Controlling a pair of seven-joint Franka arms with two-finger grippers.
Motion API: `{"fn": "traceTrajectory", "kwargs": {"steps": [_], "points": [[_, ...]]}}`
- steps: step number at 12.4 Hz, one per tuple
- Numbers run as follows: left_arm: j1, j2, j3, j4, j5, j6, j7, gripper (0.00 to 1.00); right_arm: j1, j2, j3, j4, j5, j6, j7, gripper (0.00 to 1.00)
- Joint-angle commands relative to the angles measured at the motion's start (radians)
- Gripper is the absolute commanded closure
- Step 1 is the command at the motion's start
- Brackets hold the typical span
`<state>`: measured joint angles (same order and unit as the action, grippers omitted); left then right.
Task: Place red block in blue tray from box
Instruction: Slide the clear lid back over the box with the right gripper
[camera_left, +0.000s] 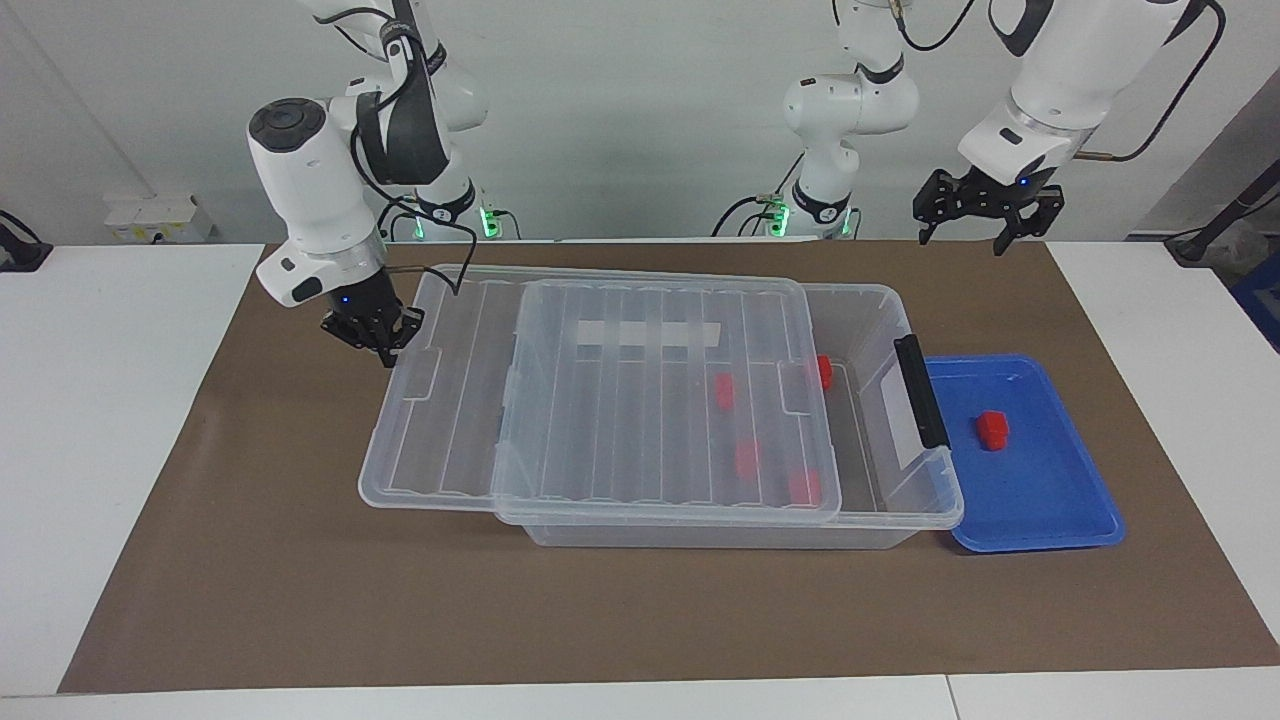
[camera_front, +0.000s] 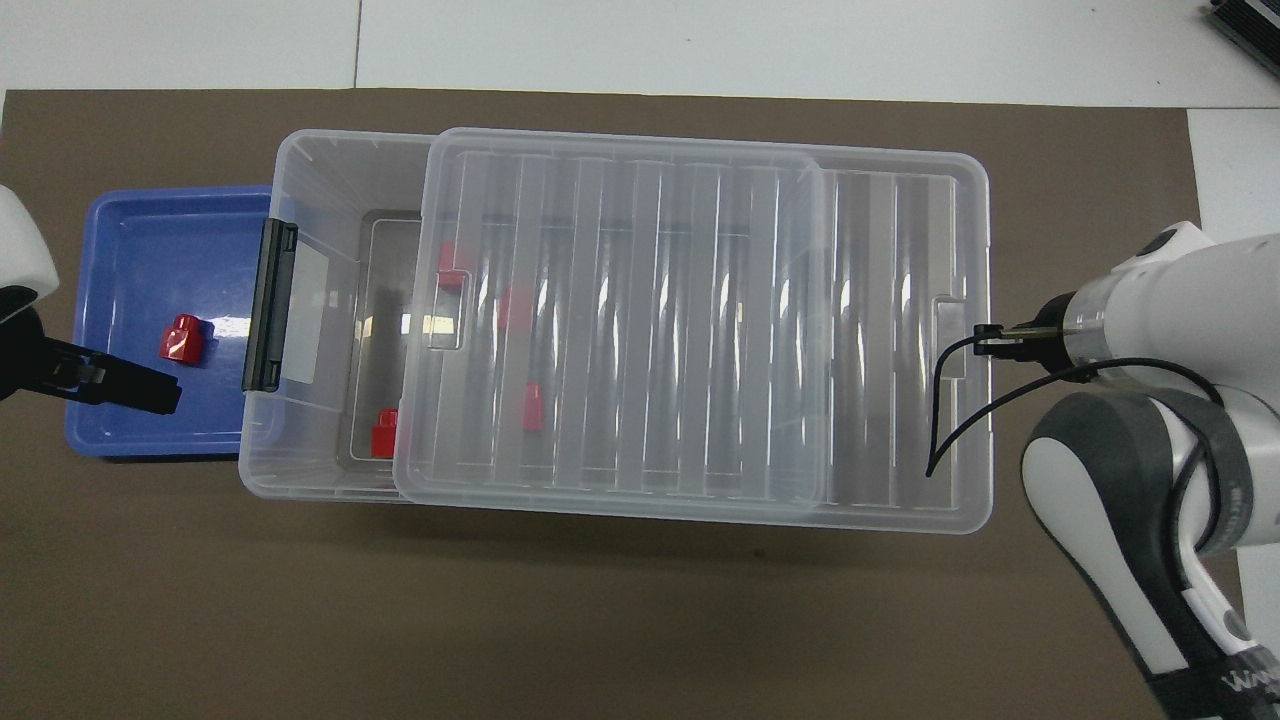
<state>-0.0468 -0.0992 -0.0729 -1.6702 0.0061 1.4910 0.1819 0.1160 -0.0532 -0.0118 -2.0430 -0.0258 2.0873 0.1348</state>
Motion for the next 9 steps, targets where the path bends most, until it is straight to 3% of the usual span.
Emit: {"fn": "traceTrajectory", "kwargs": {"steps": [1, 9], "points": [[-0.008, -0.014, 0.018, -0.010, -0.003, -0.005, -0.007, 0.00, 0.049, -0.014, 0.001, -0.017, 0.021, 0.016, -0.012, 1.00], [0.005, -0.017, 0.022, -0.008, -0.003, -0.008, -0.009, 0.00, 0.215, -0.020, 0.010, -0.013, 0.081, 0.025, 0.020, 1.00]]}}
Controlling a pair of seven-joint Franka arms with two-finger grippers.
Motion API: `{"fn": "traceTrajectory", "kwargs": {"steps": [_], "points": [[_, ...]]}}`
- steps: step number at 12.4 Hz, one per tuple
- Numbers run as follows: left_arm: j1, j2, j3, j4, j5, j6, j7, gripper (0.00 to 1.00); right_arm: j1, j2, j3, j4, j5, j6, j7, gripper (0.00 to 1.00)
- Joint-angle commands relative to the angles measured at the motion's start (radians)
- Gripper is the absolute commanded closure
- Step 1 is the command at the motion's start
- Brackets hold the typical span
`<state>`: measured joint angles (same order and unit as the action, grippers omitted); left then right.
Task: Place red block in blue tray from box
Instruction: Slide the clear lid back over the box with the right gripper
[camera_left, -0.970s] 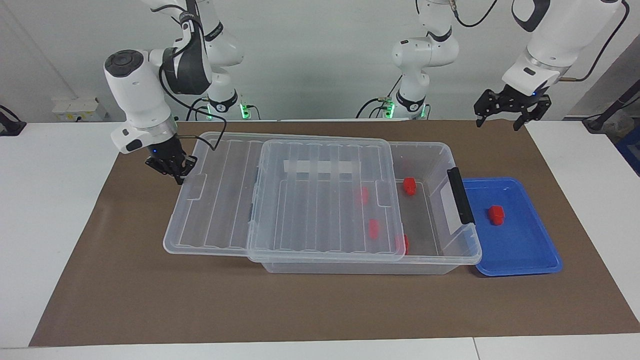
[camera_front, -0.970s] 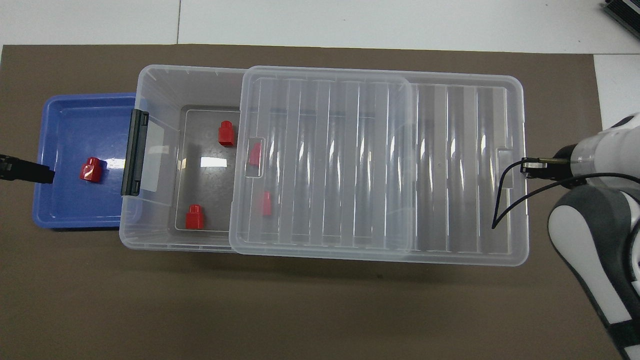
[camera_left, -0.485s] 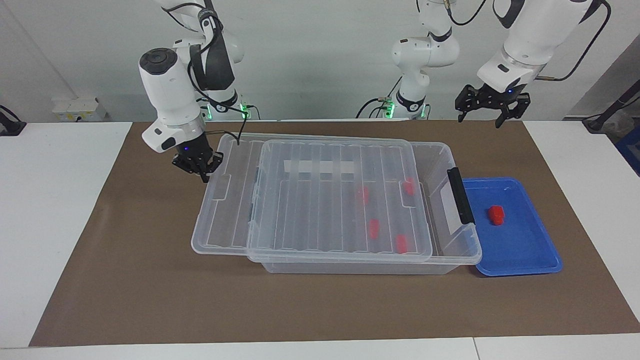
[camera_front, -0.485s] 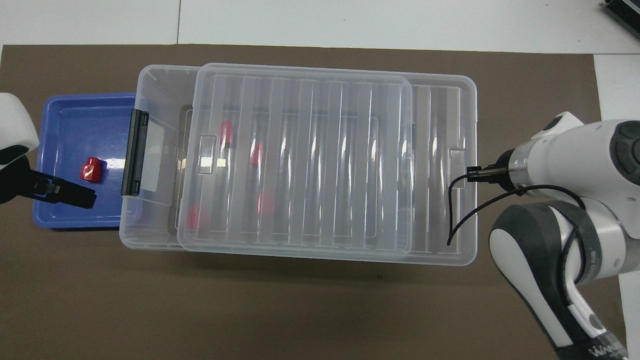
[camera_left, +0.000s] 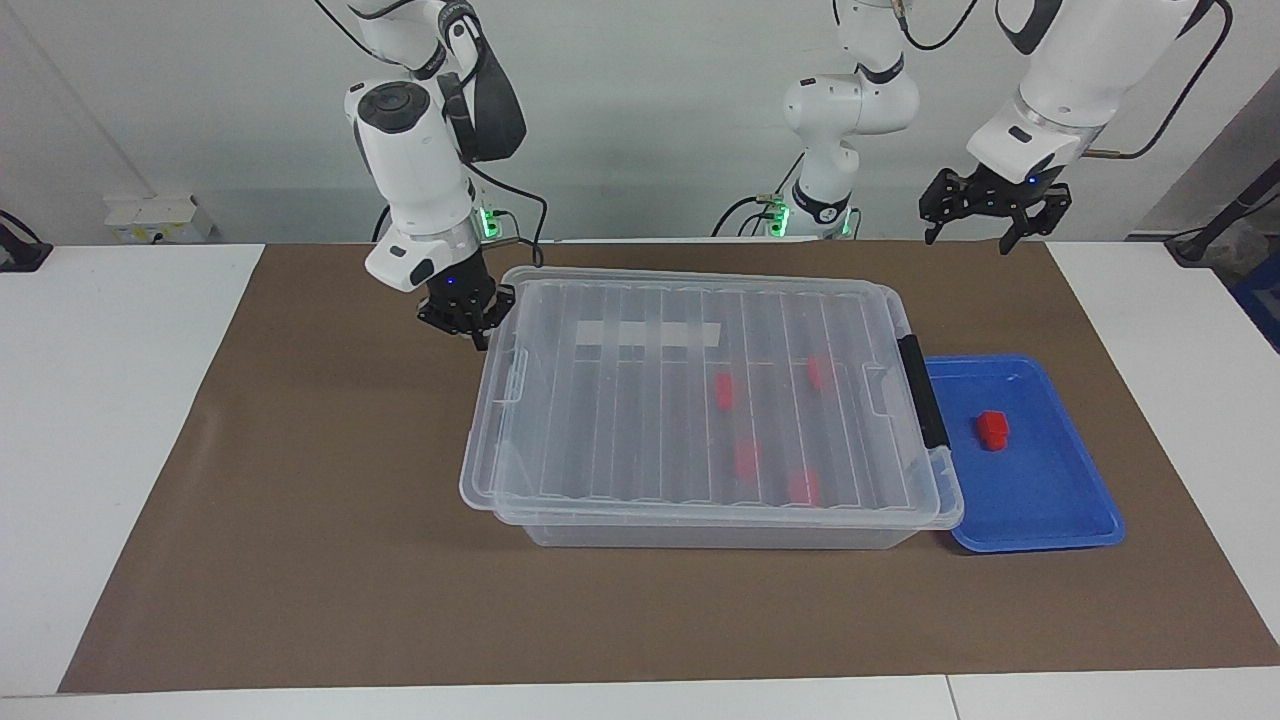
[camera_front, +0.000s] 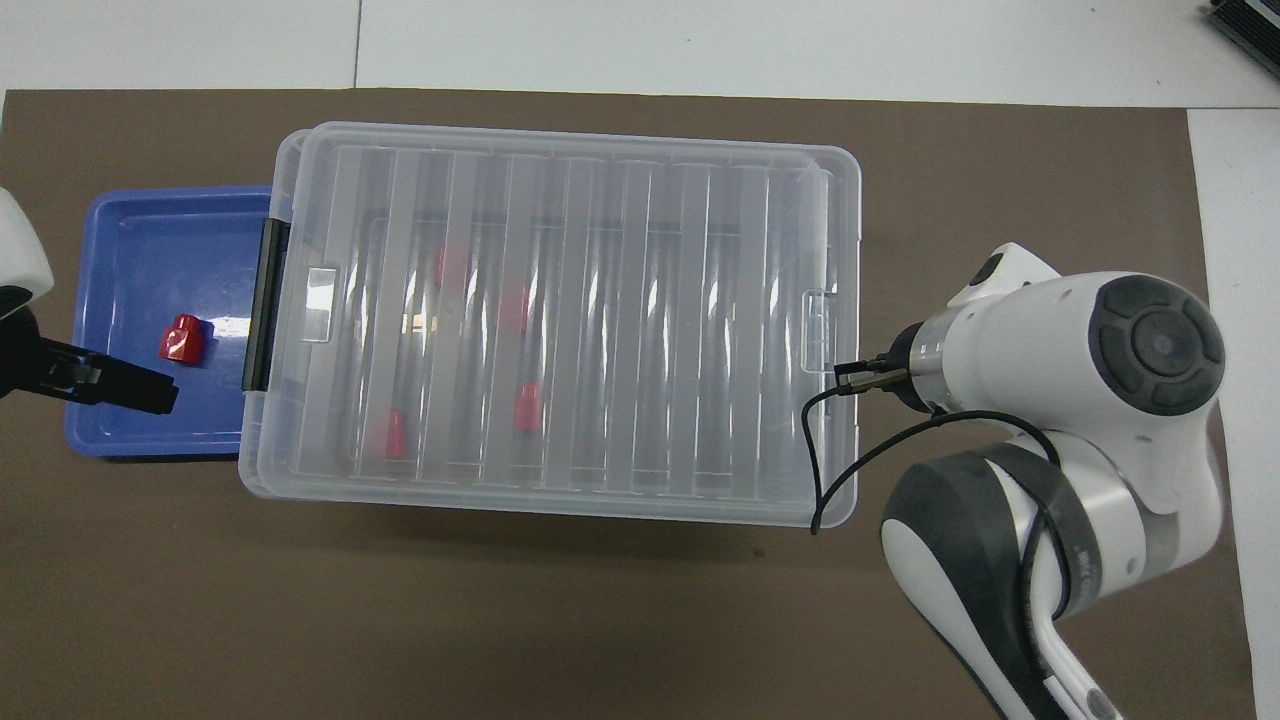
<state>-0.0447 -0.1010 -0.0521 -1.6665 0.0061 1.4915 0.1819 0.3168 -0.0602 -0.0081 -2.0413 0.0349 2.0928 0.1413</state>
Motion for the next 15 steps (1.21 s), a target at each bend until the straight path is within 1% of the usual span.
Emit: {"fn": "traceTrajectory", "kwargs": {"steps": [1, 10, 12, 13, 14, 15], "points": [[0.003, -0.016, 0.001, -0.013, -0.003, -0.008, -0.007, 0.00, 0.019, -0.013, 0.007, -0.014, 0.020, 0.024, 0.012, 1.00], [0.003, -0.016, 0.001, -0.013, -0.003, -0.008, -0.007, 0.00, 0.018, -0.007, 0.007, -0.010, 0.020, 0.059, 0.001, 1.00], [0.003, -0.016, 0.001, -0.013, -0.003, -0.008, -0.007, 0.00, 0.004, -0.006, 0.003, -0.011, 0.020, 0.061, 0.003, 1.00], [0.003, -0.016, 0.001, -0.013, -0.003, -0.008, -0.007, 0.00, -0.021, -0.001, 0.002, -0.010, 0.020, 0.082, 0.009, 1.00], [0.003, -0.016, 0.001, -0.013, -0.003, -0.008, -0.007, 0.00, -0.034, 0.008, 0.002, -0.017, 0.020, 0.146, 0.008, 1.00], [0.003, -0.016, 0.001, -0.013, -0.002, -0.008, -0.007, 0.00, -0.035, 0.016, 0.002, -0.022, 0.020, 0.173, 0.009, 1.00]]}}
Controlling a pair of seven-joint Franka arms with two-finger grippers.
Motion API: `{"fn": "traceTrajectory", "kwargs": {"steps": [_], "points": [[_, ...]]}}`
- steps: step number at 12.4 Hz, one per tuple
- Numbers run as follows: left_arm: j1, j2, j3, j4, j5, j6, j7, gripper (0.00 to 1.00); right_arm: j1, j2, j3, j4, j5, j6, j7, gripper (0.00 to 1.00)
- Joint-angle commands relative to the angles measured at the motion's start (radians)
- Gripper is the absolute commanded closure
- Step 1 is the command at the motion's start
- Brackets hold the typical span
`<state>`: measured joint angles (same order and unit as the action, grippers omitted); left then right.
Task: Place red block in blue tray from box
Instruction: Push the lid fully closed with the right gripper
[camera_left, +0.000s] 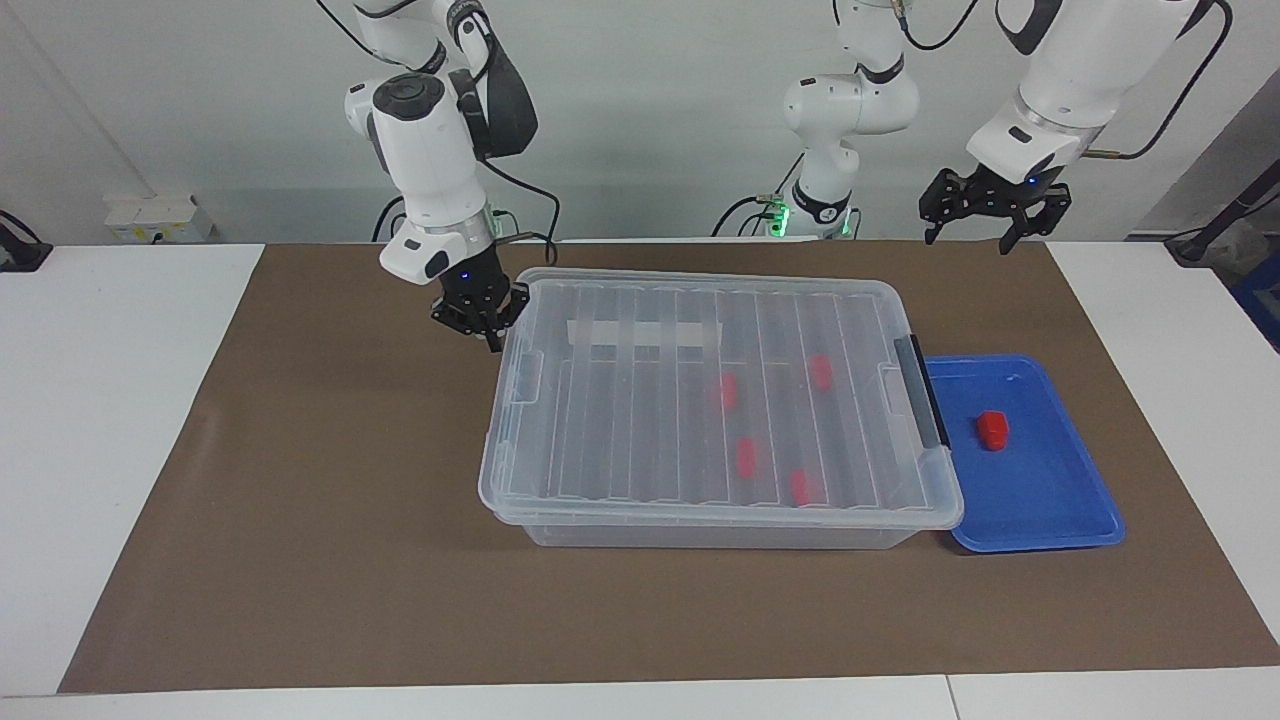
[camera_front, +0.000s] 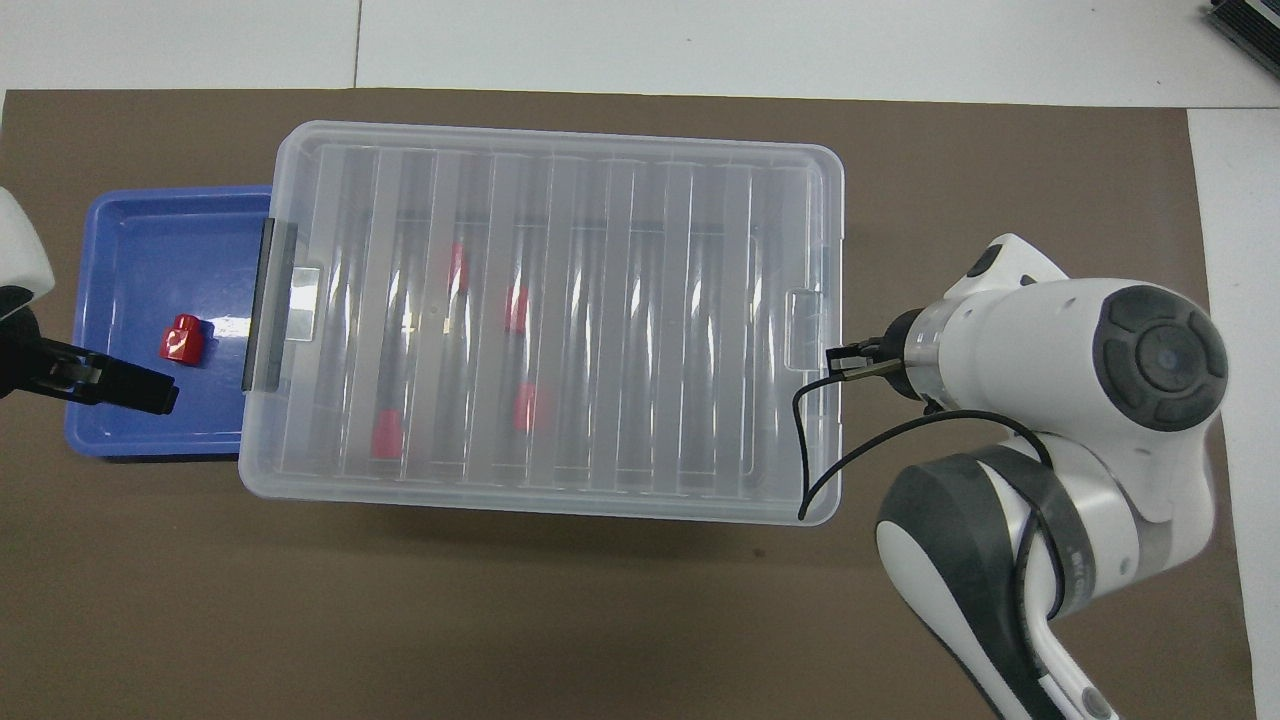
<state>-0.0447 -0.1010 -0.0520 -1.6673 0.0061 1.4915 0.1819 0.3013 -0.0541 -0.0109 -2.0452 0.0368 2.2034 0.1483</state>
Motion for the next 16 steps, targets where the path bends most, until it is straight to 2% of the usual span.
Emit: {"fn": "traceTrajectory", "kwargs": {"steps": [1, 5, 16], "points": [[0.003, -0.016, 0.001, -0.012, -0.003, -0.008, -0.007, 0.00, -0.016, 0.013, 0.005, -0.020, 0.018, 0.065, 0.004, 1.00], [0.003, -0.016, 0.001, -0.012, -0.003, -0.008, -0.007, 0.00, -0.008, 0.014, 0.006, -0.047, 0.018, 0.076, 0.004, 1.00], [0.003, -0.016, 0.001, -0.012, -0.003, -0.008, -0.007, 0.00, 0.013, 0.027, 0.009, -0.038, 0.018, 0.124, 0.007, 1.00]]}}
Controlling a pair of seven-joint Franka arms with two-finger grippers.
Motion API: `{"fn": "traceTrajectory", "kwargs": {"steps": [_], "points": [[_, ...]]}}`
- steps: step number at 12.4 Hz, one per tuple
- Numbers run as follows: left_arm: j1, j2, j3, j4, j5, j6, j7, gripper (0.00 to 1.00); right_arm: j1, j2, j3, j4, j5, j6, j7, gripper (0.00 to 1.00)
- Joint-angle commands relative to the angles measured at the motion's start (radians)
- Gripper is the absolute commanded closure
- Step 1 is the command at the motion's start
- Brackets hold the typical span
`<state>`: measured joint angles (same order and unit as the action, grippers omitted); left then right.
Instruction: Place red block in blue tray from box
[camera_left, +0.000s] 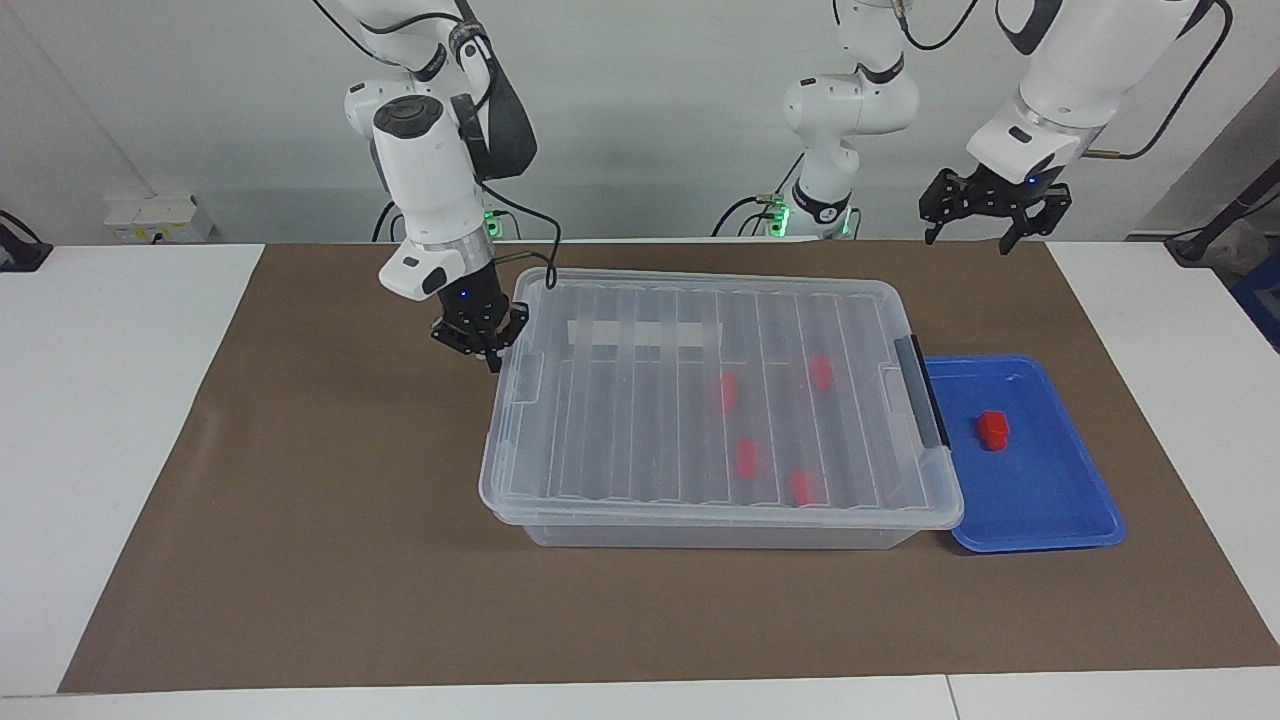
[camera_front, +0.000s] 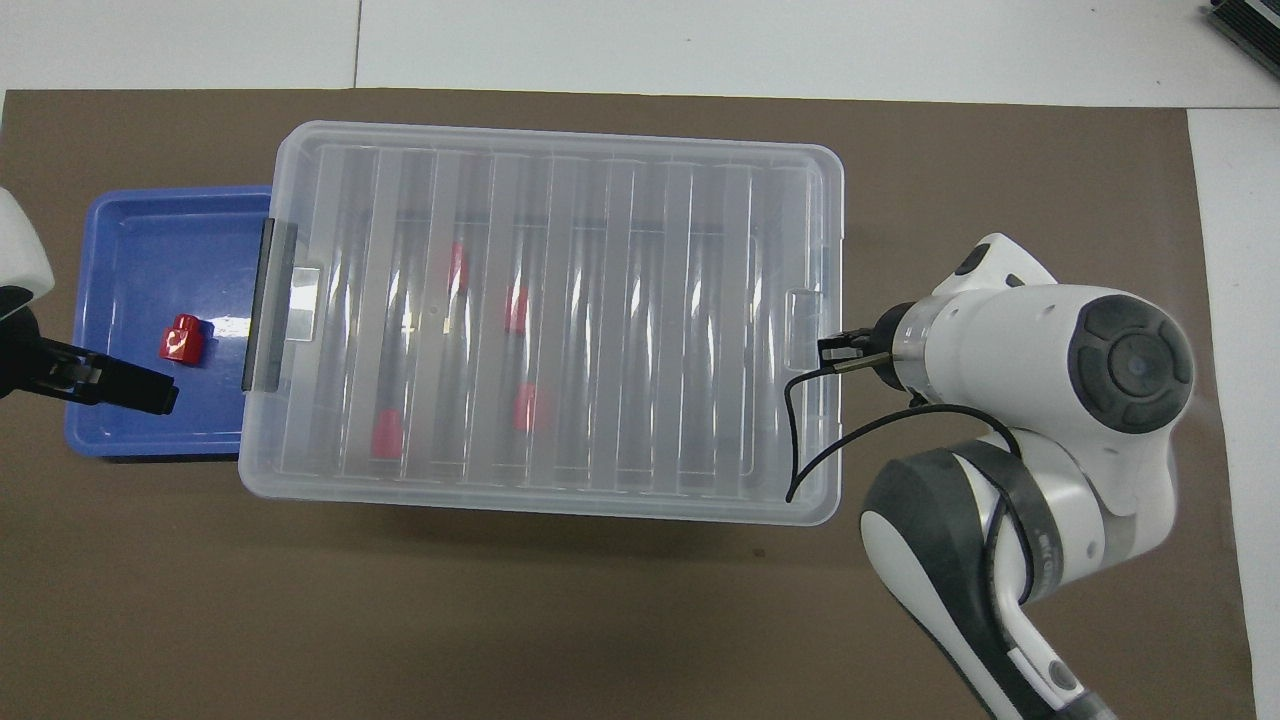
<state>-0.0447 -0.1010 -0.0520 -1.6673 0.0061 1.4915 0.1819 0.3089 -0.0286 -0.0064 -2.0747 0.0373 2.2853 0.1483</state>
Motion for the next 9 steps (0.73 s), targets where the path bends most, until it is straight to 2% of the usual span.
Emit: {"fn": "traceTrajectory", "kwargs": {"steps": [1, 6, 9], "points": [[0.003, -0.016, 0.000, -0.012, -0.003, -0.008, -0.007, 0.00, 0.010, 0.002, 0.005, -0.008, 0.018, 0.042, 0.005, 1.00], [0.003, -0.016, 0.001, -0.012, -0.003, -0.008, -0.007, 0.00, -0.002, 0.001, 0.005, 0.008, 0.018, 0.039, 0.002, 1.00], [0.003, -0.016, 0.001, -0.012, -0.002, -0.008, -0.007, 0.00, -0.046, -0.046, -0.009, 0.021, 0.018, -0.068, 0.004, 1.00]]}}
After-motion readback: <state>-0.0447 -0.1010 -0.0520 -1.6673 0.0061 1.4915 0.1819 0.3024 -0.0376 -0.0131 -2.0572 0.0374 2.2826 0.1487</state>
